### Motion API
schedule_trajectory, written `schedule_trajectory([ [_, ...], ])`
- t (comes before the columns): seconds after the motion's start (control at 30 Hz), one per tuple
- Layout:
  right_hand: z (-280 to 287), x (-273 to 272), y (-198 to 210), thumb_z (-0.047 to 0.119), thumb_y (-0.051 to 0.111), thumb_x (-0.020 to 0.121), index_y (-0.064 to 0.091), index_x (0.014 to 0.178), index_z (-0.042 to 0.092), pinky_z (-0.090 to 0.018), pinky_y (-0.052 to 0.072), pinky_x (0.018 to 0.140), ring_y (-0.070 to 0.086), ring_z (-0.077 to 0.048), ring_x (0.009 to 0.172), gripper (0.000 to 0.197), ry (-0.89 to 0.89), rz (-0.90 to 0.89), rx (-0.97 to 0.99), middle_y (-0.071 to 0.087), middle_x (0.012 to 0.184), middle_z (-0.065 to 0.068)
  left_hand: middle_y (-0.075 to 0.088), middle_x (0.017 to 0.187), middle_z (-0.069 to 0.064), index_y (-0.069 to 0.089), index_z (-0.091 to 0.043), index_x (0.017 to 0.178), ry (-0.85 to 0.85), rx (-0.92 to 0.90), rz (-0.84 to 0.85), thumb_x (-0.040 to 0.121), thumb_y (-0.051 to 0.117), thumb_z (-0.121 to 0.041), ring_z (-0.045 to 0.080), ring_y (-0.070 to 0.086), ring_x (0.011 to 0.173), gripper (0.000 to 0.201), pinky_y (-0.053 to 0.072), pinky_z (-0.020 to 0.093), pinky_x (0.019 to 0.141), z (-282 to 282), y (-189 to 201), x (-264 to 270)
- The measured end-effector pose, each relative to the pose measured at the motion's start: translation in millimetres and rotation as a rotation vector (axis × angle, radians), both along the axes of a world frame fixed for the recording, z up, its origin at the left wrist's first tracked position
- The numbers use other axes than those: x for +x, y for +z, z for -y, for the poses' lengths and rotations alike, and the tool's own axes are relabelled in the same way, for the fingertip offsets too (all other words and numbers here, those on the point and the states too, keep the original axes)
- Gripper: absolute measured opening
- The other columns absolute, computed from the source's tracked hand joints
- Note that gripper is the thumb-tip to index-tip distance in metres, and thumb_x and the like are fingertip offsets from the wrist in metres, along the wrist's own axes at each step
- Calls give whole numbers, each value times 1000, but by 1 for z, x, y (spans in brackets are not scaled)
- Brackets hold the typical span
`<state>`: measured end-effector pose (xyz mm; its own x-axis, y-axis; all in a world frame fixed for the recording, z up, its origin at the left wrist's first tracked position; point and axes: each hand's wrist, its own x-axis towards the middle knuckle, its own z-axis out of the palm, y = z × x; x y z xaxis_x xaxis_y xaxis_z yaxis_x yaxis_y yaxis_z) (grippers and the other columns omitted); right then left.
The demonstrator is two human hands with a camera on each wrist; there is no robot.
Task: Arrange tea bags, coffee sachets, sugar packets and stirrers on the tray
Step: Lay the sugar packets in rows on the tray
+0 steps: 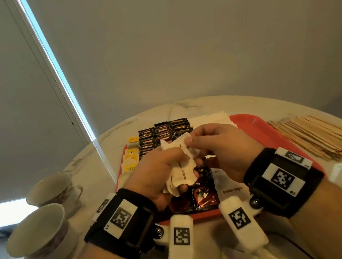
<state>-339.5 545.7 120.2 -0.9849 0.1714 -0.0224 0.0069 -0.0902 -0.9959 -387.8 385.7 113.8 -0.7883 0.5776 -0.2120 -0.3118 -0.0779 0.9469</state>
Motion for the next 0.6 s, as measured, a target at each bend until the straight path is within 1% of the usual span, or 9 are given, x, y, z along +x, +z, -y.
schedule_trajectory([
  [0.07,-3,-1,0,13,67,95,67,103,1,-34,55,62,61,-22,60,14,-41,-16,-128,73,86,-15,76,89,14,60,-14,128,-1,-20,-21,97,52,0,23,69,67,35,48,25,40,0,1,2],
  [0.13,-7,-2,1,17,65,98,66,102,6,-35,58,67,68,-23,70,12,-105,-46,-221,75,95,-16,76,89,15,60,-14,127,20,-6,-33,98,50,3,23,69,65,35,47,25,40,-1,1,1],
  [0.2,-9,-3,0,19,63,99,66,102,9,-35,60,72,72,-23,83,11,-145,-83,-255,76,102,-15,76,86,14,59,-12,126,74,16,-36,97,49,4,22,68,61,34,46,25,37,-2,1,-1],
  [0.27,-6,-3,-2,19,62,99,67,101,11,-35,60,71,71,-23,87,9,-159,-108,-231,75,102,-14,75,79,12,59,-10,121,184,35,-29,99,52,1,20,67,54,26,43,24,33,-3,1,-5],
  [0.33,-2,-2,-5,16,63,99,68,100,12,-33,60,68,69,-20,83,7,-161,-119,-197,74,94,-10,74,77,10,61,-12,112,279,55,-41,100,64,-11,20,65,54,13,43,25,33,-3,1,-7],
  [0.4,1,0,-6,15,65,98,68,102,10,-35,61,70,71,-20,81,8,-138,-128,-166,75,91,-9,72,79,11,64,-14,104,280,67,-83,94,75,-34,19,63,55,25,46,26,35,-3,2,-6],
  [0.47,1,2,-7,15,67,96,68,104,7,-36,63,70,73,-21,80,11,-123,-141,-134,76,90,-8,71,80,10,68,-10,104,194,62,-136,84,77,-42,16,63,55,39,47,23,38,-3,3,0],
  [0.53,2,4,-8,15,69,94,68,104,6,-32,61,65,74,-22,80,13,-127,-154,-130,77,91,-9,72,79,8,70,-5,108,107,40,-206,81,80,-33,10,66,56,40,48,18,43,-5,2,6],
  [0.6,3,4,-10,15,70,93,68,105,4,-33,61,68,75,-24,84,17,-134,-156,-138,77,94,-11,75,86,8,70,-6,111,114,-22,-275,81,85,-18,14,71,69,36,54,23,56,-7,-1,7],
])
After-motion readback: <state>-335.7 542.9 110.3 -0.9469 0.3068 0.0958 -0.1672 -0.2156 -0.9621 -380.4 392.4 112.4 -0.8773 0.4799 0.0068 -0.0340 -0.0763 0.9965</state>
